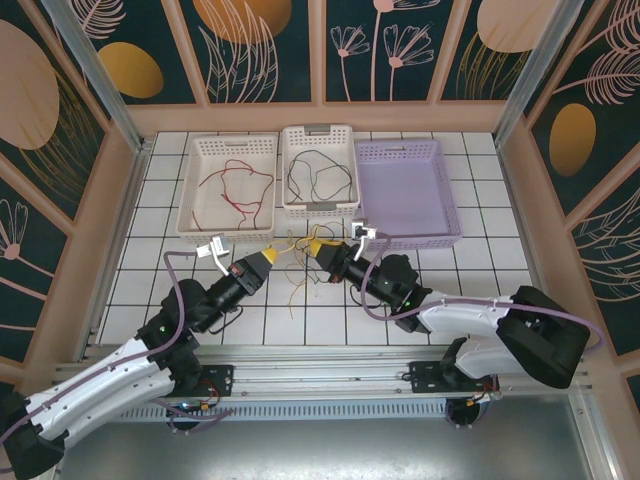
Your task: Untangle the cables
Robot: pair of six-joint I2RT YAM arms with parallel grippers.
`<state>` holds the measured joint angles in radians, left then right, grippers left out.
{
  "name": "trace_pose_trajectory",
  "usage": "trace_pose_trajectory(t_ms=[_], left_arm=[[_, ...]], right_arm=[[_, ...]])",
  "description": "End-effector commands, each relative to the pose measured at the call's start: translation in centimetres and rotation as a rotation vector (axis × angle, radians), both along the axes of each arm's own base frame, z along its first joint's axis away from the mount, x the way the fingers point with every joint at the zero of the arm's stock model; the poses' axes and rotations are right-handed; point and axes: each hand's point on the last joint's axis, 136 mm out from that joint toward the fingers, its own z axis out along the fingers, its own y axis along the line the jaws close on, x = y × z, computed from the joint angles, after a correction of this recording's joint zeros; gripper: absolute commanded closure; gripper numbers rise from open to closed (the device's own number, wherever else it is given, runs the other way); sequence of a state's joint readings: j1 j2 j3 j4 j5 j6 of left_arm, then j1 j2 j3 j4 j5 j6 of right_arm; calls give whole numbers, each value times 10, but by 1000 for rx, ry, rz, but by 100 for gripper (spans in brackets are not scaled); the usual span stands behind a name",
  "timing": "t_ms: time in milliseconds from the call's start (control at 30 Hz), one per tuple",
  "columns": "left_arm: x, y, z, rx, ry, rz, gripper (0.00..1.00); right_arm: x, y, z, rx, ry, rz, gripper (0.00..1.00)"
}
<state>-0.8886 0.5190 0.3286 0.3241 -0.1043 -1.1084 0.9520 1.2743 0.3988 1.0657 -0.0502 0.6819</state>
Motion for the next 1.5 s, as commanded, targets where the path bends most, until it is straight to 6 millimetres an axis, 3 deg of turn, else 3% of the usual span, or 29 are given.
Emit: trace_pose_trajectory(t_ms=[0, 167, 333, 700, 900, 1067, 1467], left_arm=[[0, 4, 3, -4, -12, 12, 100], [0, 6, 5, -1, -20, 19, 100], [0, 12, 7, 17, -27, 45, 100], [2, 30, 9, 85, -45, 122, 100], [4, 38, 9, 148, -48, 157, 100], [4, 51, 16, 208, -68, 209, 100], [1, 86, 25, 343, -99, 327, 100]], right_arm=[[-3, -7, 18, 38, -49, -14, 100], [-6, -16, 11, 8, -44, -31, 100], [-5, -38, -2, -13, -26, -84, 100], [8, -120, -16, -6, 18, -299, 100], [17, -155, -23, -15, 57, -415, 100], [22, -175, -33, -34, 109, -482, 100], [31, -214, -38, -73, 170, -628, 100]])
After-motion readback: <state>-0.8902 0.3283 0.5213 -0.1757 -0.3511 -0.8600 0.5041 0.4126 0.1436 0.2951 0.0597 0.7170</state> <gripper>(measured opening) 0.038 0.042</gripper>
